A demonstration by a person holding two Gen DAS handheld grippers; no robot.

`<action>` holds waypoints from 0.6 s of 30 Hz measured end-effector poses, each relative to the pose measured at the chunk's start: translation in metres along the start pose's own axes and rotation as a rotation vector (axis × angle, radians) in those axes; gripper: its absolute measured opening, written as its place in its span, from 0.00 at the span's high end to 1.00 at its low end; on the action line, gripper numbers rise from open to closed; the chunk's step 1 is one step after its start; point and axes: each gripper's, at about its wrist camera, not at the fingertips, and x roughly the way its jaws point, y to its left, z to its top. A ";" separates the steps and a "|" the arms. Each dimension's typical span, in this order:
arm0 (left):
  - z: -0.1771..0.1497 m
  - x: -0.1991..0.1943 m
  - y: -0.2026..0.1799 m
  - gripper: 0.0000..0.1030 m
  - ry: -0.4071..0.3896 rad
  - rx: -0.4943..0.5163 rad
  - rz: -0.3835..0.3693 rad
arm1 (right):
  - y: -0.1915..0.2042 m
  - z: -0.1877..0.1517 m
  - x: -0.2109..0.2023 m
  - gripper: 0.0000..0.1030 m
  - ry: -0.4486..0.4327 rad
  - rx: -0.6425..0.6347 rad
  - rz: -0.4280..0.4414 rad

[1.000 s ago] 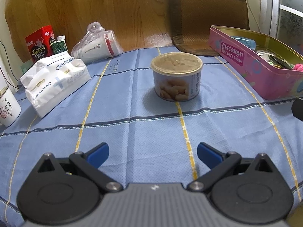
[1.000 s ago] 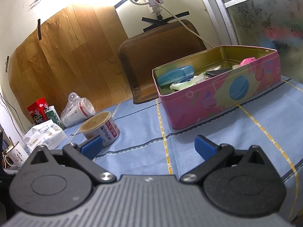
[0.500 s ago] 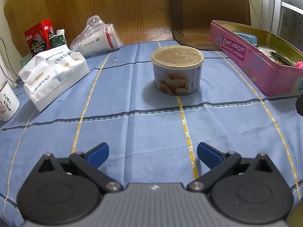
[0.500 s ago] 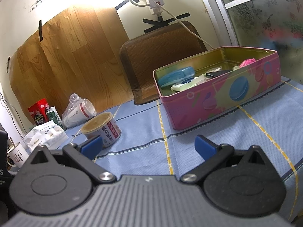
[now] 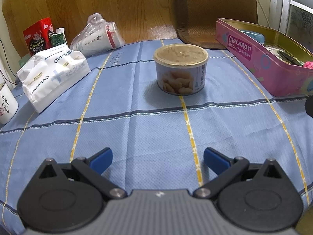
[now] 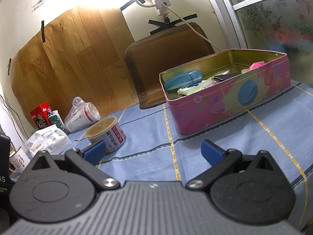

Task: Organize soft objects

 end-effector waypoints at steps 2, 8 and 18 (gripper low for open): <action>0.000 0.000 0.000 0.00 0.000 0.001 0.000 | 0.000 0.000 0.000 0.00 -0.001 0.001 -0.001; 0.000 0.000 -0.001 0.00 0.001 0.000 -0.001 | 0.000 0.000 0.000 0.00 0.000 0.000 0.000; -0.002 0.000 -0.002 0.00 0.000 0.001 -0.002 | 0.000 0.000 0.000 0.00 0.000 0.000 0.001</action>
